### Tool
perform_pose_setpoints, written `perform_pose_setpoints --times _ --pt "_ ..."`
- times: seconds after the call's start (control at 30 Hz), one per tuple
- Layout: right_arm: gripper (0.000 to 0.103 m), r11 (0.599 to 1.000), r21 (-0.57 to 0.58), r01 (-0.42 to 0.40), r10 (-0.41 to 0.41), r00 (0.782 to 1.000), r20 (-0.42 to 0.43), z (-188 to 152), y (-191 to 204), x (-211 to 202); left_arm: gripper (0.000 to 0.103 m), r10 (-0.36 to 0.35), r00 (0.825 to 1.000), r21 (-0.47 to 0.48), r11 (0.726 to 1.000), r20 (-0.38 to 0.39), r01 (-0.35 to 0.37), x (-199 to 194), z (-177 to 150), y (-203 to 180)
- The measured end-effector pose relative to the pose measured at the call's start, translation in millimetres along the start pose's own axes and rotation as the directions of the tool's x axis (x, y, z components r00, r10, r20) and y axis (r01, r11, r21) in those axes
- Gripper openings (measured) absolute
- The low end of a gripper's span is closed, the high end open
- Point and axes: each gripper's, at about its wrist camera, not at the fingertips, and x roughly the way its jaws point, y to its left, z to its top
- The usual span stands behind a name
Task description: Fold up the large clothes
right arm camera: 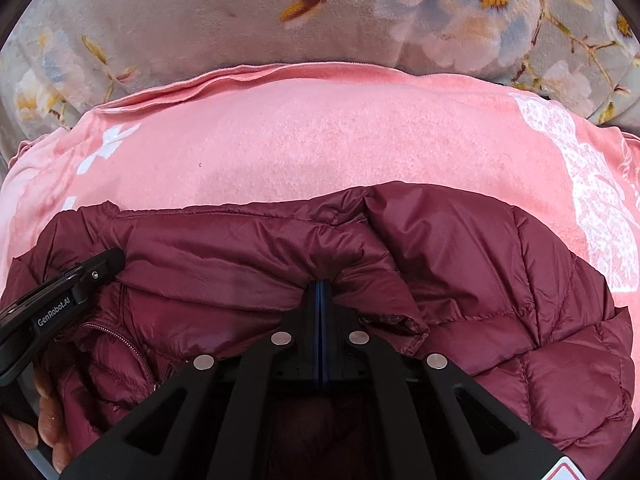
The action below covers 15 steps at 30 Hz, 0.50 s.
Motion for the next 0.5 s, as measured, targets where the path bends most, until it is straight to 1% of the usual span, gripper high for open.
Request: perform_pose_setpoints --times 0.17,0.5 --pt "0.0 1.0 0.011 -0.013 0.013 1.0 0.001 0.4 -3.2 0.2 0.013 -0.003 1.0 -0.001 1.0 0.006 0.003 0.3 -0.1 0.2" --pt "0.0 1.0 0.018 -0.013 0.013 1.0 0.002 -0.1 -3.7 -0.2 0.013 0.034 0.999 0.026 0.999 0.011 -0.034 3.2 -0.6 -7.4"
